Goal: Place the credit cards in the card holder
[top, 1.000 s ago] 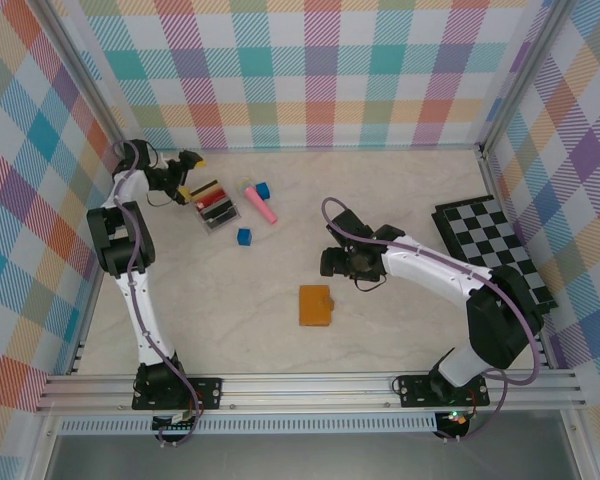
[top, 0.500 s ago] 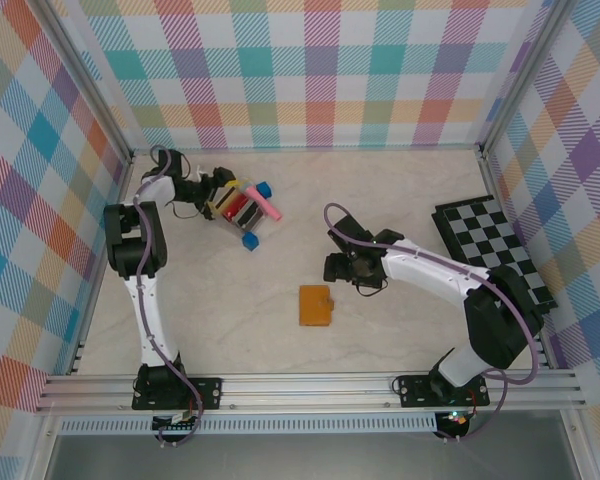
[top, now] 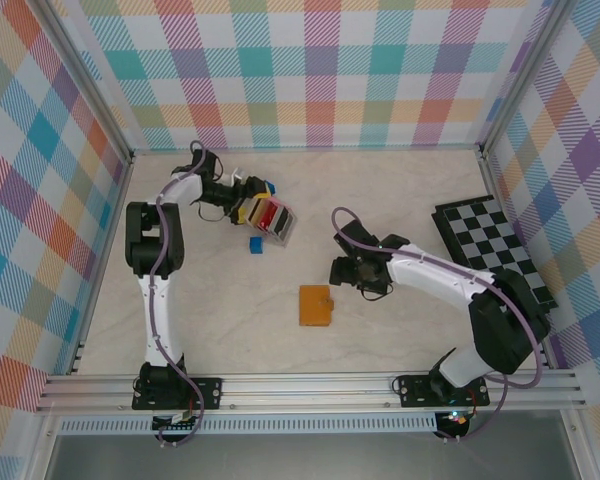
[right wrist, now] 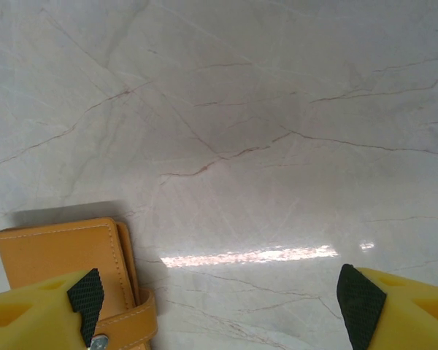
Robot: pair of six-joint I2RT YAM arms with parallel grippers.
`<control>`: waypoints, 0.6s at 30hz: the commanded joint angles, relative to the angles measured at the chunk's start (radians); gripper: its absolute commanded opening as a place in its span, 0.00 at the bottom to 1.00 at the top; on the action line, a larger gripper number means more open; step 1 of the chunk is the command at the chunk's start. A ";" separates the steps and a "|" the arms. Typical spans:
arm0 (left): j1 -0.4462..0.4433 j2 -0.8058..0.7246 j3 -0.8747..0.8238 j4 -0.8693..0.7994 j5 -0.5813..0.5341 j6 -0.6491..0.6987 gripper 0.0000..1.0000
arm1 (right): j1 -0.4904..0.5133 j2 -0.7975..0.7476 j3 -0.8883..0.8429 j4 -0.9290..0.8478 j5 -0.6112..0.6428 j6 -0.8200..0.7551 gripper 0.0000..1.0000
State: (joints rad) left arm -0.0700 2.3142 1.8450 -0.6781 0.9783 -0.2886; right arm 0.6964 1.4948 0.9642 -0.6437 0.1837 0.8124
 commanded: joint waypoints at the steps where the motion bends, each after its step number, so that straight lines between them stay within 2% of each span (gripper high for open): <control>1: -0.057 0.010 0.095 -0.105 0.058 0.092 0.93 | -0.046 -0.060 -0.046 0.027 -0.036 0.033 0.85; 6: -0.138 0.075 0.209 -0.159 0.051 0.105 0.91 | -0.131 -0.135 -0.116 0.069 -0.110 0.030 0.84; 13: -0.260 0.194 0.375 -0.226 0.084 0.095 0.91 | -0.213 -0.236 -0.176 0.059 -0.133 0.017 0.84; 18: -0.346 0.271 0.507 -0.232 0.114 0.054 0.91 | -0.294 -0.287 -0.225 0.113 -0.227 -0.021 0.78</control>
State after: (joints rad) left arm -0.3706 2.5561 2.2780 -0.8669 1.0370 -0.2161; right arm 0.4389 1.2324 0.7658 -0.5713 0.0307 0.8219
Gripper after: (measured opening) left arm 0.910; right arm 0.785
